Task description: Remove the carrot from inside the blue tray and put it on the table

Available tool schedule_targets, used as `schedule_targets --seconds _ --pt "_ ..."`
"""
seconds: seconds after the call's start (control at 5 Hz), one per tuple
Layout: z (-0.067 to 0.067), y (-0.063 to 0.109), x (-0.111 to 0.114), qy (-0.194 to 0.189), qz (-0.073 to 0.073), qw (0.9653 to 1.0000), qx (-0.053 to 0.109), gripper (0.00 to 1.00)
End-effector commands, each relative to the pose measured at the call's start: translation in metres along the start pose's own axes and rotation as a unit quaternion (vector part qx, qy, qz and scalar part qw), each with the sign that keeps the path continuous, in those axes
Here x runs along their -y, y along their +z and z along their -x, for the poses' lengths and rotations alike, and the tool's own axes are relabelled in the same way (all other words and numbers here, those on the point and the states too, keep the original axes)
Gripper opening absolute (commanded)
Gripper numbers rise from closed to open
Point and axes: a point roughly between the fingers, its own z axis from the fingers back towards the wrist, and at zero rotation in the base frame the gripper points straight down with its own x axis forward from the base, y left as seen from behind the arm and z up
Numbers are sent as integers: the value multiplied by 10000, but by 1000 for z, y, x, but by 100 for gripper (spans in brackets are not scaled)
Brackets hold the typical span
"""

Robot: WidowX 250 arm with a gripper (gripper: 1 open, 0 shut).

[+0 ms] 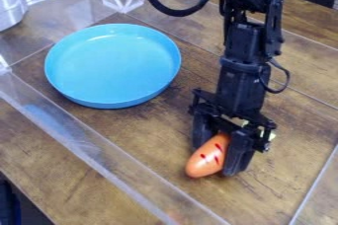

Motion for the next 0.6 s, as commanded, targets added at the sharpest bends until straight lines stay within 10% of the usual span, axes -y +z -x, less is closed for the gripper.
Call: schedule_targets --seconds 0.0,0.4 --pt "-2 6 -6 84 49 9999 59 0" --pt "-4 3 -8 89 135 9998 -116 0"
